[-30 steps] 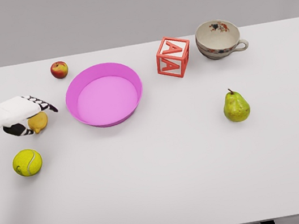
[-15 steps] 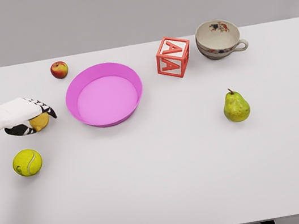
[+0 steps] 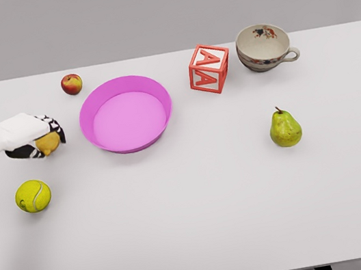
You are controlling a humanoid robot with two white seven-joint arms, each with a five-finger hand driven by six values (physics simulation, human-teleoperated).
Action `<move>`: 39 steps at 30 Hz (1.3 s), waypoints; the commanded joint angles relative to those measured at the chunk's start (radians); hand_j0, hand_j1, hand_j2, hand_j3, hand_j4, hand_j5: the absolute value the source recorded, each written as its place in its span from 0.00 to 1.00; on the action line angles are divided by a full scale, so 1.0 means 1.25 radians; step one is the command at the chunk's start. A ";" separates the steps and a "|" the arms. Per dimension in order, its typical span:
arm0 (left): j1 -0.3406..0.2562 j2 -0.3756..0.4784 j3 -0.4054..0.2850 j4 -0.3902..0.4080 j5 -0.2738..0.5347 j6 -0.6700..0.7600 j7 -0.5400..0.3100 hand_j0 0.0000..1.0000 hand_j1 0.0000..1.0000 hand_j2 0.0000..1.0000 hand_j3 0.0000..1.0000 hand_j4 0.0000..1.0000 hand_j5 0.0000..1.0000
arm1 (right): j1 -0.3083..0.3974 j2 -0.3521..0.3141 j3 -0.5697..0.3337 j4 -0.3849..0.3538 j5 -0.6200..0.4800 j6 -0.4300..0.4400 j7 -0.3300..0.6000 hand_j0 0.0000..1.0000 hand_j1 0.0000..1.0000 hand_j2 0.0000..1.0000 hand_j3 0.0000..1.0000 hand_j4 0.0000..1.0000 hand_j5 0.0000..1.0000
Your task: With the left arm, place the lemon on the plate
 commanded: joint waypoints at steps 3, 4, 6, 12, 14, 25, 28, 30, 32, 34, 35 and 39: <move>-0.006 0.001 0.006 -0.021 0.008 0.002 0.000 0.54 0.54 0.54 0.54 0.54 0.54 | 0.000 0.000 0.000 0.001 0.000 0.000 0.000 1.00 1.00 1.00 1.00 1.00 1.00; -0.006 0.001 0.007 -0.022 0.008 0.002 0.000 0.54 0.54 0.54 0.54 0.54 0.54 | 0.000 0.000 0.000 -0.001 0.000 0.000 0.000 1.00 1.00 1.00 1.00 1.00 1.00; -0.007 0.001 0.014 -0.023 0.010 0.002 0.000 0.53 0.53 0.53 0.53 0.53 0.53 | 0.000 0.000 0.000 0.001 0.000 0.000 0.000 1.00 1.00 1.00 1.00 1.00 1.00; -0.017 -0.001 0.038 -0.023 0.008 0.002 0.000 0.52 0.52 0.52 0.52 0.52 0.52 | 0.000 0.000 0.000 0.001 0.000 0.000 0.000 1.00 1.00 1.00 1.00 1.00 1.00; -0.016 -0.003 0.045 -0.023 0.008 0.002 0.000 0.52 0.52 0.52 0.52 0.52 0.52 | 0.000 0.000 0.000 0.001 0.000 0.000 0.000 1.00 1.00 1.00 1.00 1.00 1.00; -0.028 -0.058 0.078 -0.037 0.007 0.002 0.000 0.52 0.52 0.52 0.52 0.52 0.52 | 0.000 0.000 0.000 0.001 0.000 0.000 0.000 1.00 1.00 1.00 1.00 1.00 1.00; -0.029 -0.069 0.077 -0.037 0.007 0.002 0.000 0.51 0.51 0.51 0.51 0.51 0.51 | 0.000 0.000 0.000 -0.001 0.000 0.000 0.000 1.00 1.00 1.00 1.00 1.00 1.00; -0.033 -0.077 0.077 -0.039 0.007 0.002 0.000 0.51 0.51 0.51 0.51 0.51 0.51 | 0.000 0.000 0.000 -0.001 0.000 0.000 0.000 1.00 1.00 1.00 1.00 1.00 1.00; -0.034 -0.083 0.076 -0.039 0.006 0.002 0.000 0.51 0.51 0.51 0.51 0.51 0.51 | 0.000 0.000 0.000 0.001 0.000 0.000 0.000 1.00 1.00 1.00 1.00 1.00 1.00; -0.037 -0.099 0.076 -0.040 0.002 0.002 0.000 0.51 0.51 0.51 0.51 0.51 0.51 | 0.000 0.000 0.000 -0.001 0.000 0.000 0.000 1.00 1.00 1.00 1.00 1.00 1.00; -0.039 -0.102 0.076 -0.040 0.002 0.002 0.000 0.51 0.51 0.51 0.51 0.51 0.51 | 0.000 0.000 0.000 -0.001 0.000 0.000 0.000 1.00 1.00 1.00 1.00 1.00 1.00; -0.044 -0.131 0.074 -0.040 0.000 0.002 0.000 0.51 0.51 0.51 0.51 0.51 0.51 | 0.000 0.000 0.000 0.001 0.000 0.000 0.000 1.00 1.00 1.00 1.00 1.00 1.00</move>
